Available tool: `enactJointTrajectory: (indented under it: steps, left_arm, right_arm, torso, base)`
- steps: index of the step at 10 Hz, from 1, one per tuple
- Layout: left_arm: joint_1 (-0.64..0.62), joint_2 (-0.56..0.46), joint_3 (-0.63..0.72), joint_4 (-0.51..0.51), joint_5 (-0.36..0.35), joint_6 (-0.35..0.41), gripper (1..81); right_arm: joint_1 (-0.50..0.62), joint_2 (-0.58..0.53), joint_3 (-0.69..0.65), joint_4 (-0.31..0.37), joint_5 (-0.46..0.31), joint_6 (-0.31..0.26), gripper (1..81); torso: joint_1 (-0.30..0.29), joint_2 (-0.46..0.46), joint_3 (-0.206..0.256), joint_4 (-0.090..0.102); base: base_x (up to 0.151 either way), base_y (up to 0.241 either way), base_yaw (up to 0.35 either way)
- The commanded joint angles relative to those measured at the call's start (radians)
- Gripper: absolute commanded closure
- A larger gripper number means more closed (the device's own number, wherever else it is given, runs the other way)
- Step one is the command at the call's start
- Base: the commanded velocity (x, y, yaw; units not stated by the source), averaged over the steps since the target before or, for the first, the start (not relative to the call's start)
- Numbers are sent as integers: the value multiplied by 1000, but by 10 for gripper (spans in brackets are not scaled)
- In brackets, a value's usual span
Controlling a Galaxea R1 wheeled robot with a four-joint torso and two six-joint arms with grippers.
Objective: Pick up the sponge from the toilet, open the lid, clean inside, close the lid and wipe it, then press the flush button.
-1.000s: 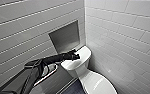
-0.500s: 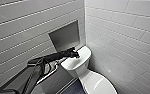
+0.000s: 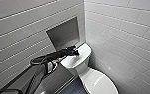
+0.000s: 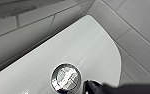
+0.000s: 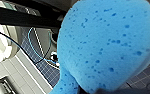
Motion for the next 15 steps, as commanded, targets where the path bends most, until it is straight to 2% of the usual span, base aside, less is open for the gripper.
enactJointTrajectory:
  steps: [1,5,8,9,12,15]
  left_arm:
    - [-194,1,-27,28,15,5,811]
    - [-182,13,-60,65,5,5,811]
    - [-182,39,-109,100,2,5,811]
    - [-182,52,-109,116,0,5,811]
    - [-180,102,-168,140,-2,5,811]
    - [-159,140,-213,209,-5,5,811]
  right_arm:
    - [-15,12,24,-2,-77,-2,811]
    - [-19,13,30,-4,-78,-2,811]
    - [-24,15,38,-7,-77,-2,811]
    - [-24,15,41,-7,-77,-2,811]
    - [-27,15,49,-8,-77,-2,811]
    - [-38,15,50,-7,-75,-2,811]
  torso:
    - [0,0,0,0]
    - [0,0,0,0]
    - [0,0,-91,0]
    - [0,0,-26,0]
    - [0,1,-55,0]
    - [1,1,-54,0]
  base:
    - [0,0,0]
    - [0,0,0]
    - [0,0,0]
    - [0,0,0]
    - [0,0,0]
    - [0,0,0]
